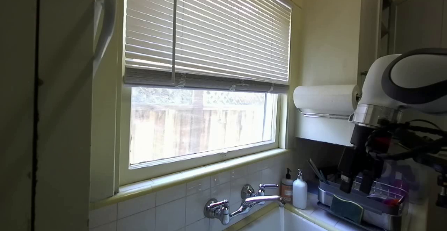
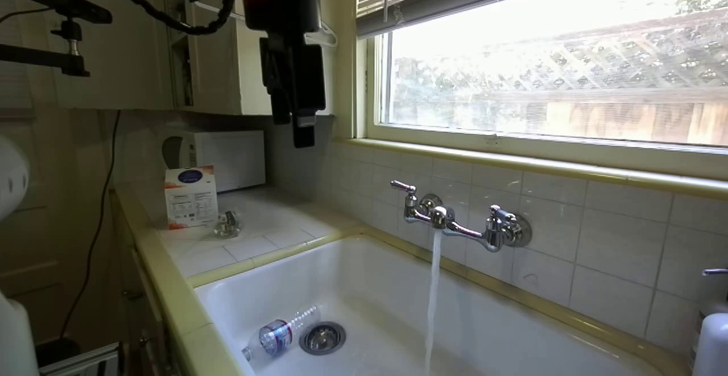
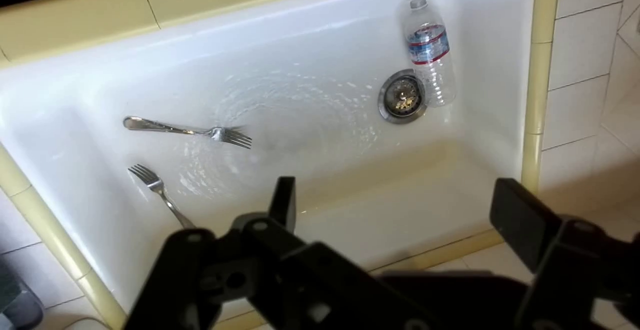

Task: Close the right tap faucet

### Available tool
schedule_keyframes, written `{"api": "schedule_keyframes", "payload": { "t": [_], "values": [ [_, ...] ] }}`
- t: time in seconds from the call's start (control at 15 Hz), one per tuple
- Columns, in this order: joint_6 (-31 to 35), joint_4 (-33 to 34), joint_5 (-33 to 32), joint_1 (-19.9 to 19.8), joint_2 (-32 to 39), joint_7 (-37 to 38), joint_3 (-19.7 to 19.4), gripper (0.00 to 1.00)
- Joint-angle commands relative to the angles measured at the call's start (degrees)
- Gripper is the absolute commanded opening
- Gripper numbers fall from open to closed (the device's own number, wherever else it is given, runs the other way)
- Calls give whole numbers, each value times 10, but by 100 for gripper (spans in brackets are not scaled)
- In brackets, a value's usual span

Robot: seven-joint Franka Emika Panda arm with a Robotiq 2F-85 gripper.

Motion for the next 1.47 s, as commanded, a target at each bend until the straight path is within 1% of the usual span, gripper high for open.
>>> {"api": "schedule_keyframes", "payload": {
  "t": [0.0, 0.27, 0.47, 0.73, 1.07, 1.13, 1.2, 1.4],
  "values": [
    [44, -8, 9, -13, 24, 18, 24, 100],
    [132, -8, 5, -23, 85, 77, 64, 100],
    [180, 11, -6, -36, 145, 114, 83, 100],
    [227, 30, -29, -61, 213, 132, 84, 100],
    [276, 54, -67, -88, 279, 164, 90, 100],
    [292, 54, -73, -91, 287, 175, 93, 89],
    [304, 57, -76, -91, 296, 186, 94, 75],
    [346, 60, -76, -87, 320, 212, 101, 50]
  ]
}}
